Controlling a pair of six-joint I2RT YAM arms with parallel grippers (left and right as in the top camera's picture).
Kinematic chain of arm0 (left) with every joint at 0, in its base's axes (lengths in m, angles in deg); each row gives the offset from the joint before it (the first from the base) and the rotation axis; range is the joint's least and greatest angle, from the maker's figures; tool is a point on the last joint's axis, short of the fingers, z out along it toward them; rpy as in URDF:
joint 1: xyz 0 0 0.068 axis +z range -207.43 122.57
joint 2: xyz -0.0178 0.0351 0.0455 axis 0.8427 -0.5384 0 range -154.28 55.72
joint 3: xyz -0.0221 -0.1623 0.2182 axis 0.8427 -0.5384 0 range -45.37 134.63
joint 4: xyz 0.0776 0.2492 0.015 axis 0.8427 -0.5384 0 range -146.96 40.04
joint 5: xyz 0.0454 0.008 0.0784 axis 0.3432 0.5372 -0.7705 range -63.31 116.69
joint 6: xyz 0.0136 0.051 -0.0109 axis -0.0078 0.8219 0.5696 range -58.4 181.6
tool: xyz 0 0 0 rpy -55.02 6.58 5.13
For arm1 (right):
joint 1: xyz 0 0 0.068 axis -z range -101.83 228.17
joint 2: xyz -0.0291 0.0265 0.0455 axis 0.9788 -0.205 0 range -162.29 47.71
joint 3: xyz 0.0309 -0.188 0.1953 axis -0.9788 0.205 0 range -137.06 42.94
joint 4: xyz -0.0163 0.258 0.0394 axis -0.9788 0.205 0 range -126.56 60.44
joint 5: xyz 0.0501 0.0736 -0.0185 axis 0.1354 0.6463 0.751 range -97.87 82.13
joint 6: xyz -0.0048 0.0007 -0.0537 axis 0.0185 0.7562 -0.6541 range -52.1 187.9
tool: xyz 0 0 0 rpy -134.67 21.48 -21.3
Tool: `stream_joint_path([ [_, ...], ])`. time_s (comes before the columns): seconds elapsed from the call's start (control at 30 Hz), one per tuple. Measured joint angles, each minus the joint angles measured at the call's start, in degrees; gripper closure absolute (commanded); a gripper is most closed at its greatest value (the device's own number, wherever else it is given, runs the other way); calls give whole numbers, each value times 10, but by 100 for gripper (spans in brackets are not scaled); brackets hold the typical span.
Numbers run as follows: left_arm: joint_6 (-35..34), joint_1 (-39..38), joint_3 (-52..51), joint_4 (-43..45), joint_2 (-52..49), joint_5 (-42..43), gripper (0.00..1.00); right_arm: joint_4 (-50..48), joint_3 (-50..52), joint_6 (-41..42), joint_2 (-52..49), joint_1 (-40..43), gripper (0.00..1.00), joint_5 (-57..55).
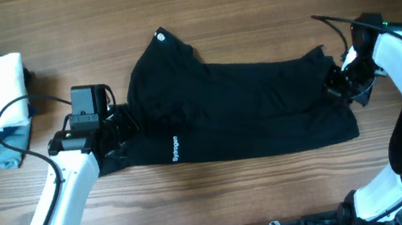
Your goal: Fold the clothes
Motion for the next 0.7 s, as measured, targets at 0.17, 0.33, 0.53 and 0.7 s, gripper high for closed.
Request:
stream_joint_path([
  [0.17,0,0,0,-7,0,0,39,-129,0,97,0,19,68,0],
  [0.33,0,0,0,-7,0,11,44,-73,0,101,0,24,77,-13],
  [0.53,2,0,0,-6,-2,49,40,-1,0,38,53,24,82,-16],
  [0.7,2,-1,0,16,-50,84,40,-15,71,-14,58,24,83,-16],
])
